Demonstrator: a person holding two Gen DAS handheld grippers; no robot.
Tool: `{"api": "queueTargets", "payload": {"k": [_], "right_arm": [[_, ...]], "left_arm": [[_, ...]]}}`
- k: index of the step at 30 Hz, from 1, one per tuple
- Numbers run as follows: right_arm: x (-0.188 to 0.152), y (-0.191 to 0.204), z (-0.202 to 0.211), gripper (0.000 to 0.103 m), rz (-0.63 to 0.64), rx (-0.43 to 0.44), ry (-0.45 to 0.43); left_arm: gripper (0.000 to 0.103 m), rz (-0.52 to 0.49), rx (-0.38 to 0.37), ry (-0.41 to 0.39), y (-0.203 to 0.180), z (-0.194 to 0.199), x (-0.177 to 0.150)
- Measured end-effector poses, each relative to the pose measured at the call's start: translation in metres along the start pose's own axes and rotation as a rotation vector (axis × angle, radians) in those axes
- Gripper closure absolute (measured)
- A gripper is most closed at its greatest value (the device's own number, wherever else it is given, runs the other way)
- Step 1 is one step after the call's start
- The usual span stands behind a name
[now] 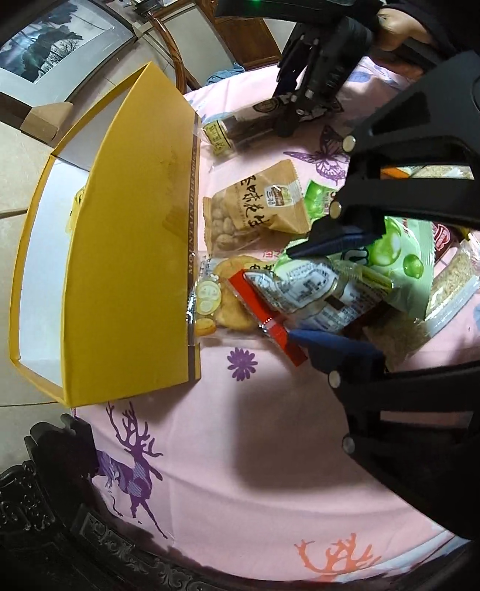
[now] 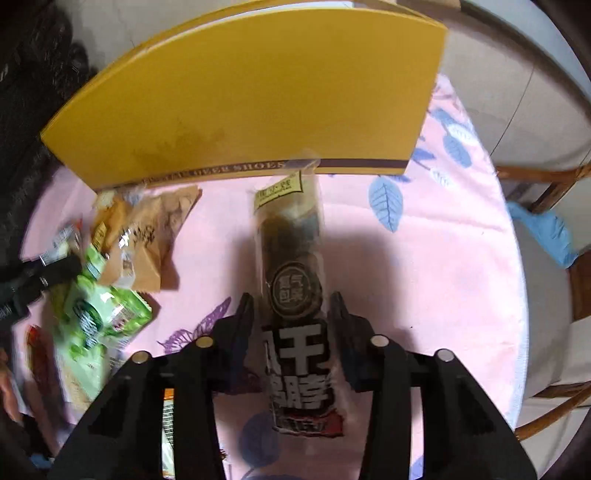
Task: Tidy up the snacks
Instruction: 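Grasp the dark duck-neck stick pack with the right gripper while the left grasps the red-white bag, then lift both packs over the yellow box and open both grippers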
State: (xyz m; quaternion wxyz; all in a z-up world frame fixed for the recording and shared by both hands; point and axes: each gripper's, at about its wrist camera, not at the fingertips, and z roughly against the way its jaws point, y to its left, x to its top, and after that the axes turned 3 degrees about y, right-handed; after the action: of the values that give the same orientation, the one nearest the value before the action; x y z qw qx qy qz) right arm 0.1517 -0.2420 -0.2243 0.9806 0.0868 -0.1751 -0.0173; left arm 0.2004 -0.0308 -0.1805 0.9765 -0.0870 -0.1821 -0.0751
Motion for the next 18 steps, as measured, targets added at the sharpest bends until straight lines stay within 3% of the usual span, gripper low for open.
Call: {"api": "queueTargets", "payload": {"k": [2, 12, 18], "right_arm": [[-0.001, 0.000, 0.006, 0.076, 0.002, 0.005, -0.015], [-0.004, 0.010, 0.065, 0.077, 0.019, 0.068, -0.111], [0.013, 0.026, 0.096, 0.077, 0.067, 0.106, -0.195]], "left_arm": [[0.068, 0.009, -0.008, -0.007, 0.000, 0.006, -0.001], [0.068, 0.029, -0.051, -0.075, -0.002, 0.053, 0.004], [0.068, -0.018, -0.073, -0.137, -0.024, 0.083, 0.014]]}}
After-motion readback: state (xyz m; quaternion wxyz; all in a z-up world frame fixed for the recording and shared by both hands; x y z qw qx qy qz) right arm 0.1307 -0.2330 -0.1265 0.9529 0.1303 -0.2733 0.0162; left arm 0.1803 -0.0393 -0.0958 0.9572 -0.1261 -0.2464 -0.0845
